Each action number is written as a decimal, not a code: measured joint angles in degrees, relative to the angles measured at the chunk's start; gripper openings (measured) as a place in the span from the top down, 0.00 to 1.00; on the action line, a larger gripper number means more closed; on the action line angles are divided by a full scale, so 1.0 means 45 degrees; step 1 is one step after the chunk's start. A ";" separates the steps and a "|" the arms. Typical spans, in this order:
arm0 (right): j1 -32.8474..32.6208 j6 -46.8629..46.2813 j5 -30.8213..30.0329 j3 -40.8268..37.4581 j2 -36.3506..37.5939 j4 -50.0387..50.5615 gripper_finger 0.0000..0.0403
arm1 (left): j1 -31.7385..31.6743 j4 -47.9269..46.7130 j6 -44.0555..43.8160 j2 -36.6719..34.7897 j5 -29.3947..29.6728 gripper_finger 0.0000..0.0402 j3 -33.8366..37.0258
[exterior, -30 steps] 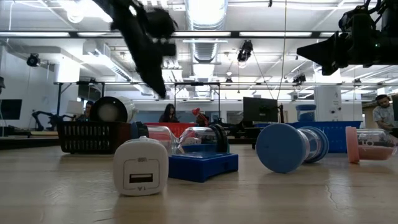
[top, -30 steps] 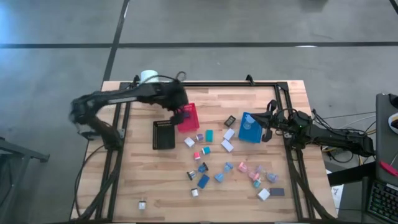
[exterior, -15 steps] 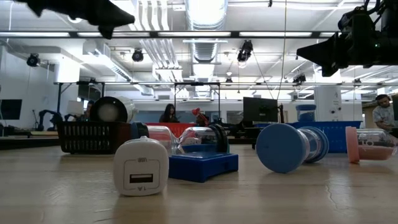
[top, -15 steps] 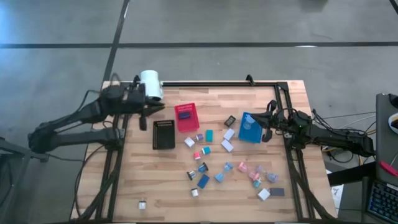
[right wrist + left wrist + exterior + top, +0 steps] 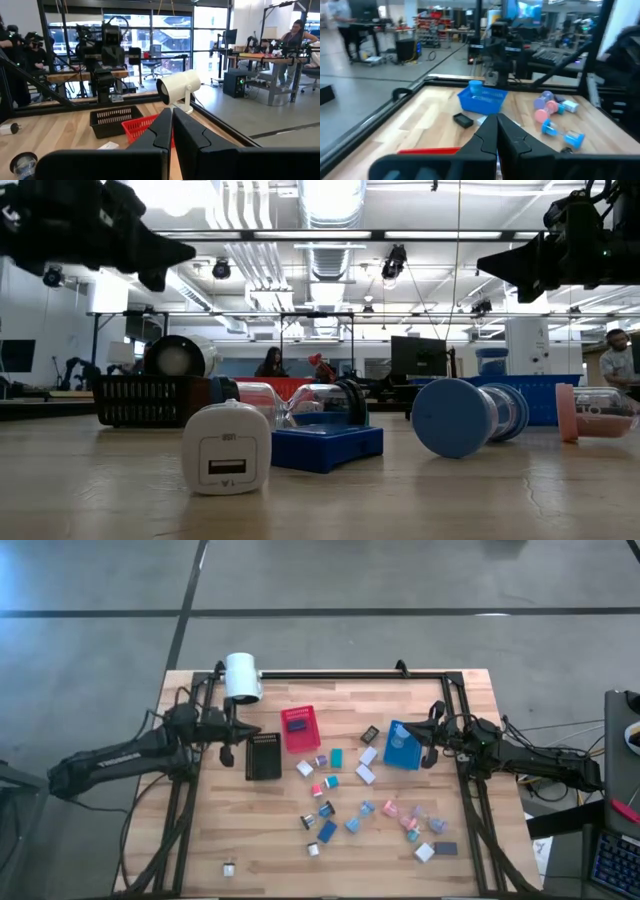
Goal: Pick & Place Office items
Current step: Put the left blue charger adapter into the black bin
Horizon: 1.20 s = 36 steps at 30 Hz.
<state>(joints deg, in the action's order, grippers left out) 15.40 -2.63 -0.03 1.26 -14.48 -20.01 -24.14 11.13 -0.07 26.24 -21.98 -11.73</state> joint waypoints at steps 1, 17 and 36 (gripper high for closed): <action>0.0000 0.0007 -0.0005 0.0000 0.0000 0.0000 0.97 | 0.0000 0.0309 0.0004 0.0000 -0.0137 0.99 0.0200; -0.0117 -0.0066 0.0063 0.0000 0.0004 -0.0095 0.97 | 0.0000 0.2533 -0.0044 -0.0004 -0.0321 1.00 0.2475; -0.0326 -0.0649 -0.0621 0.5451 -0.5465 0.5250 0.97 | 0.0000 0.2760 -0.0331 -0.0001 -0.0311 0.99 0.2537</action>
<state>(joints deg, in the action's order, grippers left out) 13.93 -5.55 -2.83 25.78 -39.07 3.61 -24.14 23.55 -1.56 26.23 -23.38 -0.32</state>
